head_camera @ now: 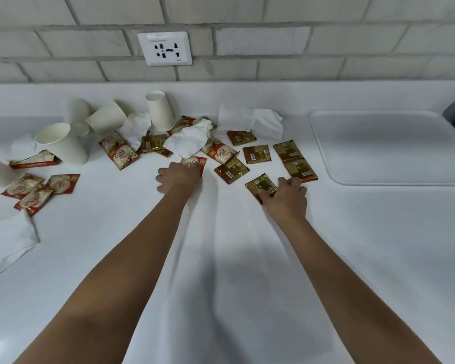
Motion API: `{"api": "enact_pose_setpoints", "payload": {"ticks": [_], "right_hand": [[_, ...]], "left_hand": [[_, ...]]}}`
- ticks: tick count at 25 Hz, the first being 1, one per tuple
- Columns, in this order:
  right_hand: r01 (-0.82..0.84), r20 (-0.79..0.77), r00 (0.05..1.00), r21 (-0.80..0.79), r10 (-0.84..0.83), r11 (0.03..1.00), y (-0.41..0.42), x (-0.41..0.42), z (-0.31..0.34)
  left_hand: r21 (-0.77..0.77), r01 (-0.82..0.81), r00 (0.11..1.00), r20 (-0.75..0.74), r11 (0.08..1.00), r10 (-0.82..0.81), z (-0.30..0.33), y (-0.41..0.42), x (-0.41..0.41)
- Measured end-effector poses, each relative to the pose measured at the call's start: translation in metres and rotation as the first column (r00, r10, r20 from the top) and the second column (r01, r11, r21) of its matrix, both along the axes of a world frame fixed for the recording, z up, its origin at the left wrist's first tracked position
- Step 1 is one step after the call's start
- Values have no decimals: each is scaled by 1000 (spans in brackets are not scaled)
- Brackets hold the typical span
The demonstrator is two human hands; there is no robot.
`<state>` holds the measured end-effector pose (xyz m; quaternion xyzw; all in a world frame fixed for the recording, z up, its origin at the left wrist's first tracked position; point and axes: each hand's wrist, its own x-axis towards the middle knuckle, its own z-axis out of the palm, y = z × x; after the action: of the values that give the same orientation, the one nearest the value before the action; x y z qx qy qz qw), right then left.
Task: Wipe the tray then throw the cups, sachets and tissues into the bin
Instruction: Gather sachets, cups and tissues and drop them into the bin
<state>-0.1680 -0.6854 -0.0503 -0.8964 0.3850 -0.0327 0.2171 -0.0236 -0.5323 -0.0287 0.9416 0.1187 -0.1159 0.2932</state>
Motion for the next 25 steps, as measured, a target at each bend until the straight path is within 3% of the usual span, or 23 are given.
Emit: {"api": "enact_pose_setpoints", "payload": {"ticks": [4,9,12,15,17,21,25], "right_hand": [[-37,-4,999,35,38,999,-10,10,-1],[-77,17,997,72,76,994,-11,11,1],[-92,106,991,123,79,988,-9,8,0],[-94,276,961,292,11,952,-3,1,4],[-83,335,940,393,-58,916,3,-7,9],[-58,441,878,483,-185,873,15,-38,19],[-28,539,789,511,-295,859,42,-91,30]], "left_hand": [[118,-100,994,61,988,93,-10,-14,5],[75,-134,990,46,988,131,-15,-9,9],[-32,-99,993,66,995,101,-16,2,2],[-199,-71,989,116,977,95,-13,11,-17],[-373,-71,989,91,925,113,-9,16,-32],[-606,-102,993,-109,789,44,1,23,-64],[-747,-18,989,-112,665,-99,17,37,-121]]}}
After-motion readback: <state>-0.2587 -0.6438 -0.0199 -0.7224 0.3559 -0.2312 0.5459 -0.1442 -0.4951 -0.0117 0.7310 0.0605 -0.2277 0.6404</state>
